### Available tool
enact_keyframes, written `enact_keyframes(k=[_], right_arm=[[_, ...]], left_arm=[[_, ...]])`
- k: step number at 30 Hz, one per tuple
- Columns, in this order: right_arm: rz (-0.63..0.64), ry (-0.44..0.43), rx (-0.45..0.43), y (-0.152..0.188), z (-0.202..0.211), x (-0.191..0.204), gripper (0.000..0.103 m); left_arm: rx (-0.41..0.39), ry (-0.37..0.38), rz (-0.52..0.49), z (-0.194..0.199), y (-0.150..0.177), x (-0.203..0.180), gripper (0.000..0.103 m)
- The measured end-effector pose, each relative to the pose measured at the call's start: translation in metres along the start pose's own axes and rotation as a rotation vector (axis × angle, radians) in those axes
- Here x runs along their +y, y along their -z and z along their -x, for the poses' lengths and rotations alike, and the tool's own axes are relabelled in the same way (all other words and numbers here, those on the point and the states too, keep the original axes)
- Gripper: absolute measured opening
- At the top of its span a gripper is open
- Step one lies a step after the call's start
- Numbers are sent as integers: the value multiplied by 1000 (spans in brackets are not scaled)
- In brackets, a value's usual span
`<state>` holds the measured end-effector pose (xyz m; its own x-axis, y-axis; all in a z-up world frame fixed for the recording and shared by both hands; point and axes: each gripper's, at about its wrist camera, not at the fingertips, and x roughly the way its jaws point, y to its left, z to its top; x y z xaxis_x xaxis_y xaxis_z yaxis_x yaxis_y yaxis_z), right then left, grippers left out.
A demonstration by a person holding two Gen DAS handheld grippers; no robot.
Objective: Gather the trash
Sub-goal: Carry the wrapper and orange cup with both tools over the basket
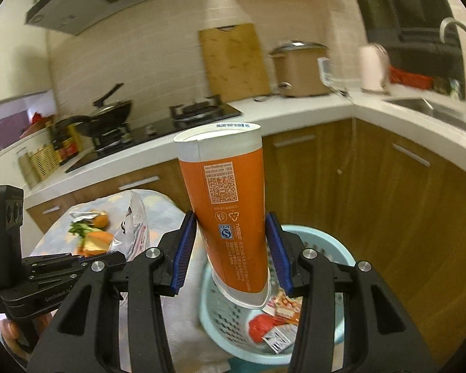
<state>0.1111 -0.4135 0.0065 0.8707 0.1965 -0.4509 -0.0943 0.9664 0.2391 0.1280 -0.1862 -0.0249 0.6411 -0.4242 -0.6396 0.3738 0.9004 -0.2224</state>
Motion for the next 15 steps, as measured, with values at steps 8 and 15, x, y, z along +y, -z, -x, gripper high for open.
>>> enact_keyframes(k=[8, 15], right_arm=[[-83, 63, 80, 23, -19, -36, 43], [-118, 82, 141, 34, -37, -45, 47]], left_arm=[[92, 12, -25, -56, -1, -15, 4], [142, 7, -45, -82, 2, -19, 19]])
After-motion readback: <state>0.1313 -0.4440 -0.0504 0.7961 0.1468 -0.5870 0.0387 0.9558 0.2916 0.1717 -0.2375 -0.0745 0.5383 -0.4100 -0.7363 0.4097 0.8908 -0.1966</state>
